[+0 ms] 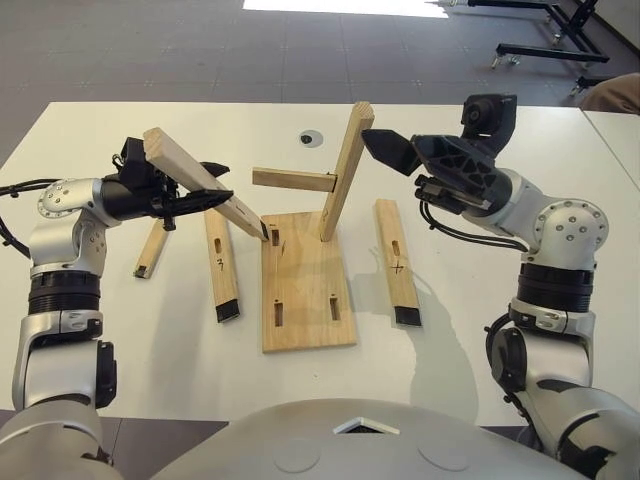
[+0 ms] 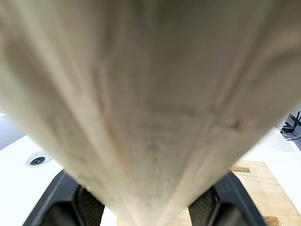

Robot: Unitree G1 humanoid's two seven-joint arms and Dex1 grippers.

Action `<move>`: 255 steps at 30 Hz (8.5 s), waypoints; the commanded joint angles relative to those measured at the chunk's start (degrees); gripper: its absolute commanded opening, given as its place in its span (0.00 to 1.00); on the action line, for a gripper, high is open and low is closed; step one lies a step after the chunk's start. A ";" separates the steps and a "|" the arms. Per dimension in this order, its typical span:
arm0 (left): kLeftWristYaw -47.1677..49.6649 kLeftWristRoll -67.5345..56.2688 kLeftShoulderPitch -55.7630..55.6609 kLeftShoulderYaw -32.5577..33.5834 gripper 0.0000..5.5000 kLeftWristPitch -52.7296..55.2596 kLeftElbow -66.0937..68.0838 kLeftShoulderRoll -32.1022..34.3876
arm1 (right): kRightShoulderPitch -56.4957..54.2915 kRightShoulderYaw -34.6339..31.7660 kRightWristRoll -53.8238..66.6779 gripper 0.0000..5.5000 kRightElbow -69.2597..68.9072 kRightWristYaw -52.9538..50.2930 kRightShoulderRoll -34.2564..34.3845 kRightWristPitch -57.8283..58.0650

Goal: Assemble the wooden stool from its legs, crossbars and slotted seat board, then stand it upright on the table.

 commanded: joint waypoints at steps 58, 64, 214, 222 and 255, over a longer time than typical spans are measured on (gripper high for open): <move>-3.85 4.33 -4.87 -6.98 0.37 -0.30 4.83 -3.33 | -21.68 17.28 -43.62 0.74 30.05 28.53 -3.65 -25.55; -3.16 3.57 -5.43 -5.59 0.37 0.05 6.81 -3.94 | -17.62 19.92 -44.09 0.74 23.90 32.41 -6.07 -22.95; -5.46 6.00 -13.36 -26.22 0.37 -0.40 14.24 -1.97 | -10.27 17.57 -53.94 0.74 19.74 19.18 2.06 -39.75; -5.44 7.73 -12.67 -28.27 0.37 0.04 14.24 -3.59 | -10.43 19.18 -54.86 0.74 18.42 20.19 2.15 -40.07; 1.81 8.06 -2.97 -10.49 0.70 0.27 6.89 -6.85 | -12.81 10.63 -55.33 0.74 21.30 19.60 -5.91 -41.92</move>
